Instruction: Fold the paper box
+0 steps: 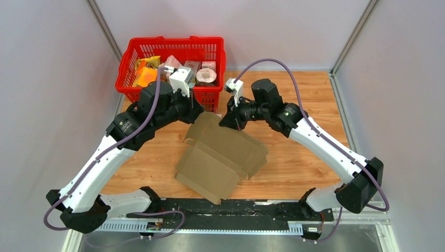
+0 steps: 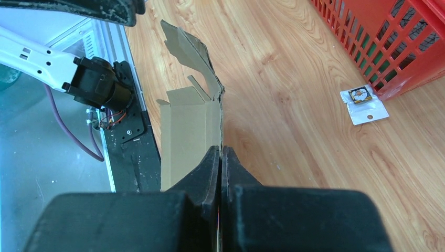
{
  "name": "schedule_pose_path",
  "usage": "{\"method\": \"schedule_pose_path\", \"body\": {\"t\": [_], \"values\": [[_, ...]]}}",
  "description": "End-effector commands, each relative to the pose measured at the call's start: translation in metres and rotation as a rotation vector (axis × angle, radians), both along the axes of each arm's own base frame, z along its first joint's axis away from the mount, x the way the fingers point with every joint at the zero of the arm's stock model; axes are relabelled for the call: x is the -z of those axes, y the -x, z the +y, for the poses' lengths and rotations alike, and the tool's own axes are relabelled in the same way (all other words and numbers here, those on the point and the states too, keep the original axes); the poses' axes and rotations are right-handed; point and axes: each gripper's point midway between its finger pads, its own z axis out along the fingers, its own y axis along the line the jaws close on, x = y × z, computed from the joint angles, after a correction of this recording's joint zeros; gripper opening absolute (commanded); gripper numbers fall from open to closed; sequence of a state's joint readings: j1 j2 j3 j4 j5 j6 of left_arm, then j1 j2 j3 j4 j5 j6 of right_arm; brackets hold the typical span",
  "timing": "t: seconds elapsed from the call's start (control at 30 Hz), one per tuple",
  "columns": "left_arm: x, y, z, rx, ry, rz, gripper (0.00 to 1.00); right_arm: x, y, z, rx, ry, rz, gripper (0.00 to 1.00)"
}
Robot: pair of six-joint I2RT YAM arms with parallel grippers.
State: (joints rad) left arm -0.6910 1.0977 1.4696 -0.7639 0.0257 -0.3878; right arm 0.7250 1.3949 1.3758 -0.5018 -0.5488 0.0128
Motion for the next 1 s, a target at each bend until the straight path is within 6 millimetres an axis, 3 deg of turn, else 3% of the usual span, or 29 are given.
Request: {"method": "schedule_pose_path", "body": {"t": [0.0, 0.37, 0.53, 0.63, 0.83, 0.97], "values": [[-0.01, -0.005, 0.015, -0.102, -0.113, -0.079, 0.0, -0.032, -0.002, -0.001, 0.024, -0.076, -0.058, 0.0], [-0.002, -0.014, 0.016, -0.171, -0.187, -0.11, 0.03, -0.042, 0.011, -0.003, -0.011, -0.117, -0.073, 0.0], [-0.002, -0.018, -0.004, -0.107, -0.16, -0.11, 0.03, -0.046, 0.011, -0.005, 0.002, -0.125, -0.076, 0.0], [-0.002, -0.012, -0.025, -0.005, -0.124, -0.102, 0.0, -0.048, 0.007, -0.005, 0.03, -0.13, -0.073, 0.0], [0.002, 0.002, -0.04, 0.07, -0.039, -0.125, 0.0, -0.05, 0.002, 0.001, 0.042, -0.139, -0.035, 0.0], [0.021, 0.009, -0.055, 0.111, 0.003, -0.067, 0.0, -0.055, 0.003, 0.005, 0.027, -0.163, -0.028, 0.0]]}}
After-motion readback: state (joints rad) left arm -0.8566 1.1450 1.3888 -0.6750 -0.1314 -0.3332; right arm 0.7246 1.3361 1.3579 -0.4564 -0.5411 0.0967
